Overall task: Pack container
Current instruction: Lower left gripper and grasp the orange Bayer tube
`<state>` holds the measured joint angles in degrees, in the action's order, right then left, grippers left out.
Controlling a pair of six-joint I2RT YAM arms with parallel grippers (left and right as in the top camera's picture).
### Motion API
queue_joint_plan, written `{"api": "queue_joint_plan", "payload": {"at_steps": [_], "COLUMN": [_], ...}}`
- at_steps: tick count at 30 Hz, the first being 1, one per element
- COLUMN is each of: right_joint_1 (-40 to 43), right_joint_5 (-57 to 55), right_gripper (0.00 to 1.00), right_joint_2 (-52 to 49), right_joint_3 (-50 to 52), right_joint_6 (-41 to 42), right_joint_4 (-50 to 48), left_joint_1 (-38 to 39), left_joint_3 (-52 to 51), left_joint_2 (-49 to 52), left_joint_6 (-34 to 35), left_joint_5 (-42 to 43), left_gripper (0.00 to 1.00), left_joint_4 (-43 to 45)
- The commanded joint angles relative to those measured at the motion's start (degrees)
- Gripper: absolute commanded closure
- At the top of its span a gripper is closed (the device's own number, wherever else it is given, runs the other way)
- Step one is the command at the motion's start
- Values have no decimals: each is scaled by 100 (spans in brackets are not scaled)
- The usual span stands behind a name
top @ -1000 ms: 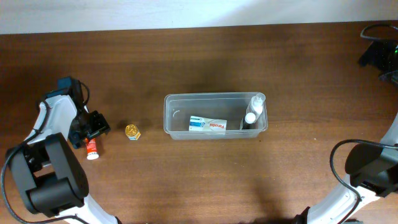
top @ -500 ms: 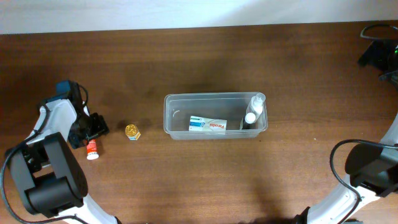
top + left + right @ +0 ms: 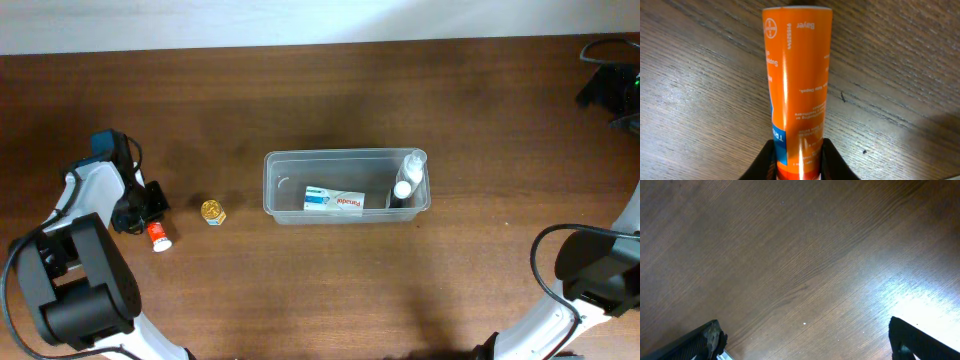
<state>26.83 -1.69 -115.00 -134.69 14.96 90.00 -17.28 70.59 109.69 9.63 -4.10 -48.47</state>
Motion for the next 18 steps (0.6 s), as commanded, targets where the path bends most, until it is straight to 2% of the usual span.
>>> {"api": "queue_joint_plan", "payload": {"at_steps": [1, 9, 13, 14, 18], "right_joint_1": [20, 20, 20, 20, 20], "right_joint_5": [-50, -50, -50, -50, -50], "right_gripper": [1, 2, 2, 2, 2], "right_joint_2": [114, 114, 114, 114, 114], "right_joint_3": [-87, -87, -87, -87, -87], "right_joint_6": [4, 4, 4, 4, 4], "right_joint_4": [2, 2, 2, 2, 2], "left_joint_1": [-28, -26, -26, -26, -26], "left_joint_3": [-37, -35, -37, -37, -39], "left_joint_2": [-138, -140, -140, -140, -140], "left_joint_6": [-33, -31, -26, -26, -22], "left_joint_5": [-22, 302, 304, 304, 304], "left_gripper": [87, 86, 74, 67, 65], "left_joint_4": [35, 111, 111, 118, 136]}}
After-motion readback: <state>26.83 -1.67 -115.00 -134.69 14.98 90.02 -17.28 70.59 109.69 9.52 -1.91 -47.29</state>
